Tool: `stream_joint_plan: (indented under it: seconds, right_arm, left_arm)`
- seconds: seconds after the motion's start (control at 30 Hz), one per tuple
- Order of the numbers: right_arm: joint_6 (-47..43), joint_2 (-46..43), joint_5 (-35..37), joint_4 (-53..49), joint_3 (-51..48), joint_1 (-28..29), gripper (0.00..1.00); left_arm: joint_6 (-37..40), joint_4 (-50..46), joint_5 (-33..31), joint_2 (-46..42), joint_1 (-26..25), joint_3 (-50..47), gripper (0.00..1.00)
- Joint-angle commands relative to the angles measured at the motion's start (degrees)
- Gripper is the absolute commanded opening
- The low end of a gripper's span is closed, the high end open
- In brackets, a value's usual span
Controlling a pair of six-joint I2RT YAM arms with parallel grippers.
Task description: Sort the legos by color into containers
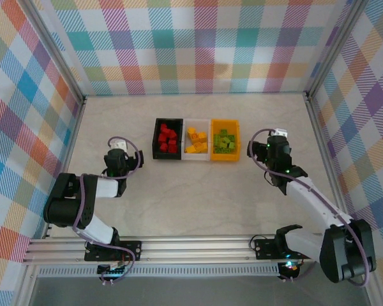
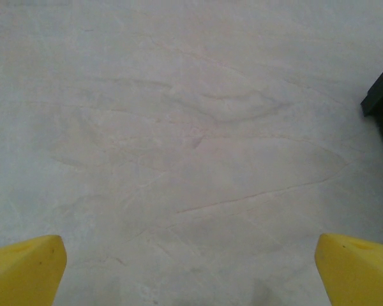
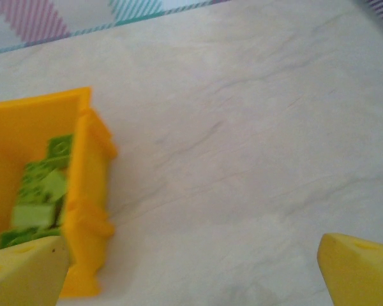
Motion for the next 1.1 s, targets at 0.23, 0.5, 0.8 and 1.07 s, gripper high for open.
stream_joint_plan:
  seconds: [0.23,0.5,0.8,1.07]
  right_arm:
    - [-11.8,13.6,-9.2,36.2,-11.7,-9.5,1.0]
    - [-13.2,23.0,-19.3,47.6,-13.2,-13.1,1.0]
    - [-13.1,23.5,-18.6,48.6,-13.1,-13.1,1.0]
    - [-13.1,23.5,-18.6,48.8,-13.1,-13.0,1.0]
  left_arm:
    - [0.4,5.0,1.2,0.1,0.4,-0.6,1.0]
    - [0.4,4.9,1.2,0.1,0.4,-0.5,1.0]
    - [0.4,4.9,1.1,0.1,0.4,-0.5,1.0]
    - [0.5,4.7,1.2,0.2,0.4,-0.4,1.0]
